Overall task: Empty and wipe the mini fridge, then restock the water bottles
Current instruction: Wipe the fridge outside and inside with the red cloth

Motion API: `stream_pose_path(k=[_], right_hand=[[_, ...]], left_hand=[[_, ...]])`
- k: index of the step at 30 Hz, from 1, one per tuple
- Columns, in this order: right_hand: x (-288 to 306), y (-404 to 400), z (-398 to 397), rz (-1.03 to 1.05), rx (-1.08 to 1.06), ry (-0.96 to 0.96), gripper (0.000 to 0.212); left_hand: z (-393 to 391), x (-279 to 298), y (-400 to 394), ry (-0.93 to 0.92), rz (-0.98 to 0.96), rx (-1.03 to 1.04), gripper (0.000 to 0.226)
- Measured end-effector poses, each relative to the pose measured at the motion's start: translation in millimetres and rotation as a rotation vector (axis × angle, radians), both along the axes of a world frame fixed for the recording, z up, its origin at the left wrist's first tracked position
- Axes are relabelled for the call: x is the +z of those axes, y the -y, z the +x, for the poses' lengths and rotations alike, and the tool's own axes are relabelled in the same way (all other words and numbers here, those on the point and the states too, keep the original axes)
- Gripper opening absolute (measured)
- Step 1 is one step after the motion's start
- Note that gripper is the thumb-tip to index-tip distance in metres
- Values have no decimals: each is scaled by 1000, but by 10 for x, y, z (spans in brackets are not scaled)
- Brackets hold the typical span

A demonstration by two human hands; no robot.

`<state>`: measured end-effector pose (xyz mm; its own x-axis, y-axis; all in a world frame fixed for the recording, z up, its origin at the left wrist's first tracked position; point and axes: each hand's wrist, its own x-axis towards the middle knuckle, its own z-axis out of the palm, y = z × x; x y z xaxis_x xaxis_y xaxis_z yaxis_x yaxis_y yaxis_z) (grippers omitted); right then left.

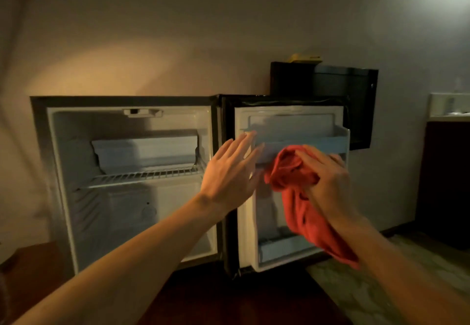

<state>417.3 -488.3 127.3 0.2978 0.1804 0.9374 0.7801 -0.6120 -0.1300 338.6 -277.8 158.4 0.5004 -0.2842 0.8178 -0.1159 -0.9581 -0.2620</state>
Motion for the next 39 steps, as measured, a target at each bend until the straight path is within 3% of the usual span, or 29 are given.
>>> stream_pose_path(k=[6, 11, 19, 26, 31, 36, 39], right_hand=[[728, -38, 251, -14, -49, 204, 53], [1063, -255, 539, -208, -30, 265, 49], [1411, -713, 614, -551, -5, 642, 37], [1419, -539, 783, -625, -153, 584, 40], [1351, -203, 887, -547, -243, 425, 52], [1472, -603, 651, -633, -100, 647, 40], [1502, -670, 711, -656, -65, 658, 41]], left_hand=[[312, 292, 11, -35, 37, -31, 55], [418, 269, -94, -45, 35, -67, 49], [494, 243, -172, -32, -35, -152, 62], [483, 236, -146, -43, -40, -131, 55], [469, 214, -114, -52, -80, -142, 51], [441, 234, -140, -85, -104, -185, 59], [397, 257, -176, -104, -91, -196, 60]])
